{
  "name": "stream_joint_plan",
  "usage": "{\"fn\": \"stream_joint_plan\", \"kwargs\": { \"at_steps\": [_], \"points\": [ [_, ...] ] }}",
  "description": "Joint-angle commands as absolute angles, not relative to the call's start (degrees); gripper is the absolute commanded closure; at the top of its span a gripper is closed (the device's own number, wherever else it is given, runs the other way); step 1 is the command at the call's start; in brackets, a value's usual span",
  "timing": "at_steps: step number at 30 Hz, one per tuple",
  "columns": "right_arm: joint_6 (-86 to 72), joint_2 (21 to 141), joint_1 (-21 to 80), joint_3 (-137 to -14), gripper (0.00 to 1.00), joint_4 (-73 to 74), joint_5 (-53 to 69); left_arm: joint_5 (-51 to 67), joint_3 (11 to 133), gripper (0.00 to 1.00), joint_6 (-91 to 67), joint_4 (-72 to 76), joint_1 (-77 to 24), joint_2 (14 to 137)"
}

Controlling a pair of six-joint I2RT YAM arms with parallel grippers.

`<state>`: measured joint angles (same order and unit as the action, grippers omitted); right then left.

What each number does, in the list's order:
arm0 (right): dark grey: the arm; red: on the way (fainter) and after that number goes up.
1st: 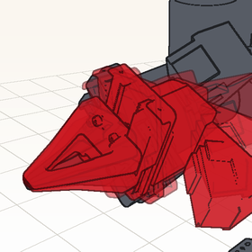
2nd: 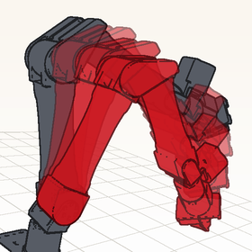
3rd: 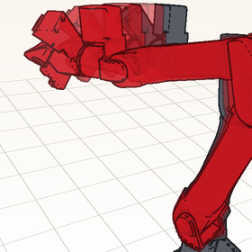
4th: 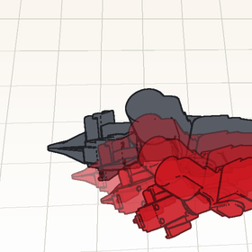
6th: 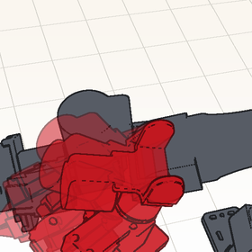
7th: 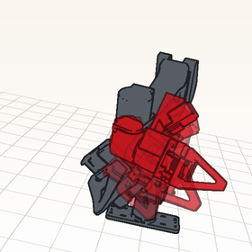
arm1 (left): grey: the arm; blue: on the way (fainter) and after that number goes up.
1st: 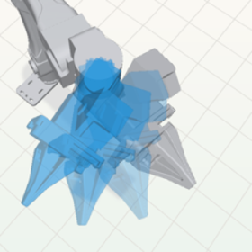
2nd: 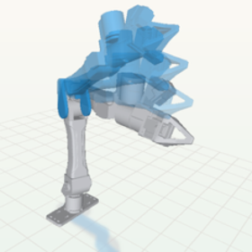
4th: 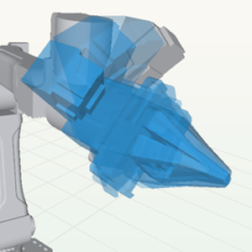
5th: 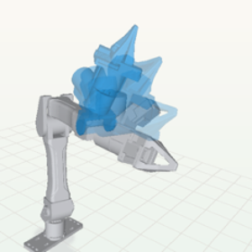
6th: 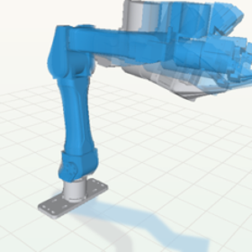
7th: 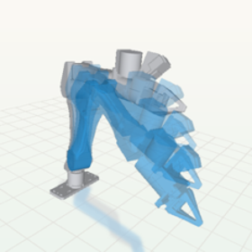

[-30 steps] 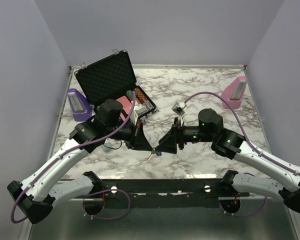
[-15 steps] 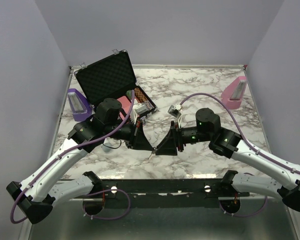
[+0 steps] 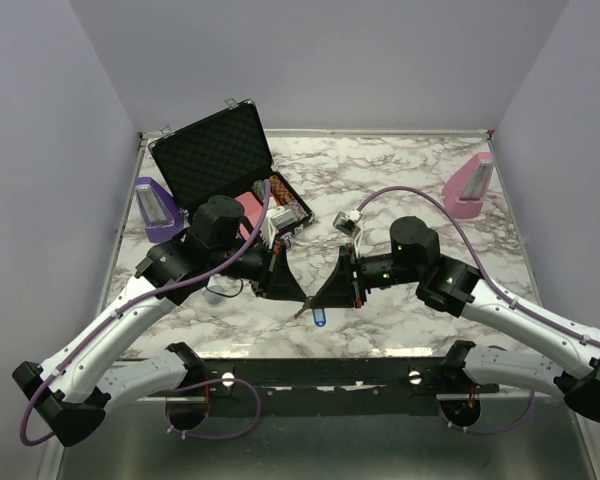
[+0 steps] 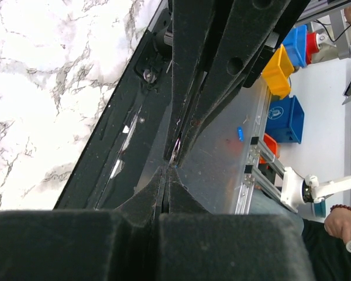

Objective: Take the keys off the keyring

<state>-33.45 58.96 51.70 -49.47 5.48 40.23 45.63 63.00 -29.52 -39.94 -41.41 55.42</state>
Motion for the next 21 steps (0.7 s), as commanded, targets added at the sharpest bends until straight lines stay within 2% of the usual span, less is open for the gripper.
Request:
{"fn": "stream_joint_plan", "kwargs": {
  "at_steps": [1, 5, 6, 7, 10, 13, 15, 17, 21],
  "points": [
    [-33.0, 57.7, 51.8, -50.4, 0.96, 5.8, 39.7, 46.5, 65.4, 1.00, -30.2, -40.2, -42.4, 55.4],
    [-33.5, 56.9, 51.8, -50.0, 0.99, 5.7, 39.5, 45.4, 66.4, 1.00, -31.1, -40.2, -42.8, 55.5],
    [-33.9, 56.6, 51.8, -49.8, 0.99, 5.4, 39.5, 44.7, 66.7, 0.97, -31.5, -40.2, -42.8, 55.5],
    [-34.2, 56.3, 51.8, -49.6, 0.99, 5.0, 39.4, 43.7, 67.3, 0.88, -31.9, -40.3, -42.9, 55.3],
    [-35.4, 55.1, 51.8, -48.8, 0.99, 3.6, 38.6, 40.1, 69.1, 0.51, -33.0, -40.3, -42.9, 54.2],
    [-38.4, 52.8, 51.9, -47.5, 0.99, -1.4, 37.3, 35.6, 69.9, 0.29, -35.3, -38.8, -42.9, 51.8],
    [-41.1, 51.2, 51.8, -46.2, 0.99, -5.3, 37.4, 35.7, 69.0, 0.25, -37.9, -34.6, -42.9, 49.8],
    [-42.6, 50.4, 51.9, -46.2, 0.99, -7.4, 37.9, 36.6, 68.3, 0.26, -39.7, -31.7, -42.9, 48.5],
    [-43.8, 50.7, 51.8, -48.7, 0.99, -8.4, 40.4, 38.1, 67.1, 0.34, -41.7, -28.0, -42.9, 47.3]
  ]
}}
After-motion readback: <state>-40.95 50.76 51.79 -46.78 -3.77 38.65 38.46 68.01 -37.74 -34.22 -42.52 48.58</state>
